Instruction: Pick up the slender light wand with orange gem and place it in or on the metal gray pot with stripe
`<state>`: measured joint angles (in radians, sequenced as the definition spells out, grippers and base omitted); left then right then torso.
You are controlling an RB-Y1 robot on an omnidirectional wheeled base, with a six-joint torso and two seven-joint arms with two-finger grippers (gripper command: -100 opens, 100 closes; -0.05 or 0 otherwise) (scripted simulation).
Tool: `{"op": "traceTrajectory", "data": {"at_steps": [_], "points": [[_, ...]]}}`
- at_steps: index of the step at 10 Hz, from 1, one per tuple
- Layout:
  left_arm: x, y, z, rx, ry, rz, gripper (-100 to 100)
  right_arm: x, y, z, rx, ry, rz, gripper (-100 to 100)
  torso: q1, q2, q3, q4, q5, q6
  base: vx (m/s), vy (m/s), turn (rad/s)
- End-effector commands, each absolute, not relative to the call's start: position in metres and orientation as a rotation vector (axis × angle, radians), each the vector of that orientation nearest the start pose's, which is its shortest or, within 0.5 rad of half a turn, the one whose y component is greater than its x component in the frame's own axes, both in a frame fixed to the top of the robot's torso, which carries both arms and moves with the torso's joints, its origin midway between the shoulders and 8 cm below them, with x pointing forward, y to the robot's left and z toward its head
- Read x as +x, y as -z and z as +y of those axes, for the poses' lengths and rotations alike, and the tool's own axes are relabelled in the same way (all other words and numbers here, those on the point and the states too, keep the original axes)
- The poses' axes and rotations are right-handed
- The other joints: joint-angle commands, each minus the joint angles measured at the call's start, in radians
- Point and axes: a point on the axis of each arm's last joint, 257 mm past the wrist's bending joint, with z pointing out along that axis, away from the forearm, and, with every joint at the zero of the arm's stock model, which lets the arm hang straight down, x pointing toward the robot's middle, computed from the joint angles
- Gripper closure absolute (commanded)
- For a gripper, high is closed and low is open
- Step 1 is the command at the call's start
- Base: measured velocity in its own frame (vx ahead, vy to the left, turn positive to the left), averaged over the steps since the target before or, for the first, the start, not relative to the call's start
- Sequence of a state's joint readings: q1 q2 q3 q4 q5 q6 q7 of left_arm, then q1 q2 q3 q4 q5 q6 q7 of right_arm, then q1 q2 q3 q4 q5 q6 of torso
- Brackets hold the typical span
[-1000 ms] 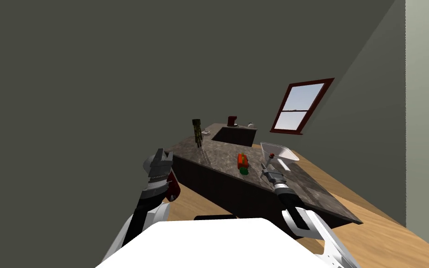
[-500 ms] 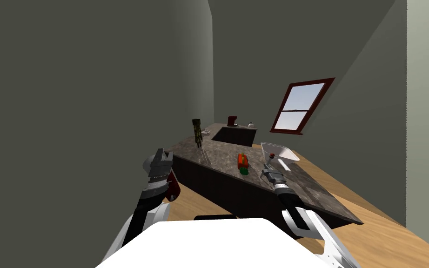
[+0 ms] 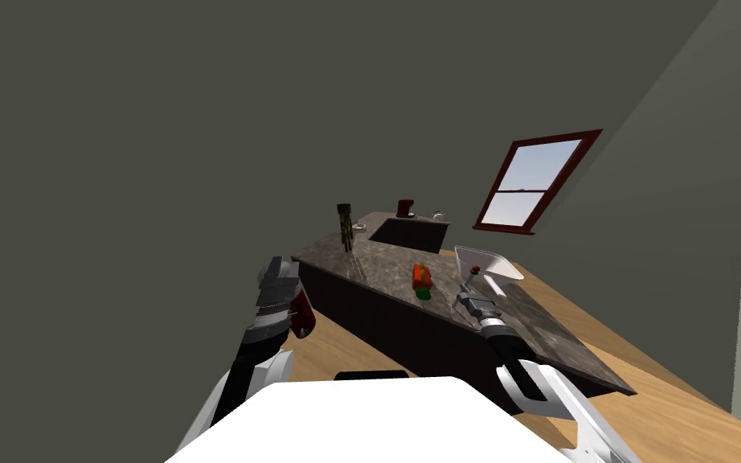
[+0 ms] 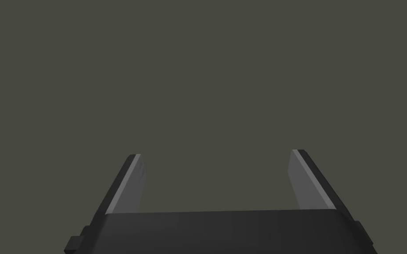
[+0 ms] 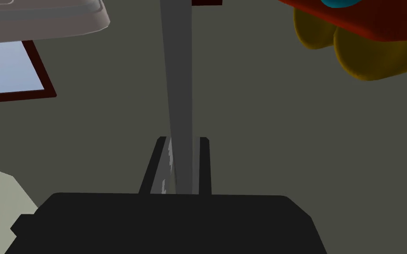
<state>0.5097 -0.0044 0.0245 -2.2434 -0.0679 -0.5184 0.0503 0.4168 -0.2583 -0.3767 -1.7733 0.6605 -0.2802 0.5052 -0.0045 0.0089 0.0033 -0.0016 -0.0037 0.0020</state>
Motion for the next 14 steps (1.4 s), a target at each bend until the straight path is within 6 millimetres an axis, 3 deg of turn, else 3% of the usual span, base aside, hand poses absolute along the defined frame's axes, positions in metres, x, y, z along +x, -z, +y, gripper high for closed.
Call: {"op": "traceTrajectory", "data": {"at_steps": [1, 14], "points": [[0.347, -0.008, 0.282, -0.657, 1.273, 0.654, 0, 0.385, 0.208, -0.475, 0.170, 0.152, 1.525, 100, 0.000, 0.000, 0.000, 0.000, 0.000, 0.000, -0.123, -0.029, 0.066], [0.347, -0.008, 0.282, -0.657, 1.273, 0.654, 0, 0.364, 0.199, -0.534, 0.246, 0.166, 1.652, 100, -0.008, -0.003, -0.003, -0.003, -0.004, 0.002, -0.108, -0.037, 0.102]]}}
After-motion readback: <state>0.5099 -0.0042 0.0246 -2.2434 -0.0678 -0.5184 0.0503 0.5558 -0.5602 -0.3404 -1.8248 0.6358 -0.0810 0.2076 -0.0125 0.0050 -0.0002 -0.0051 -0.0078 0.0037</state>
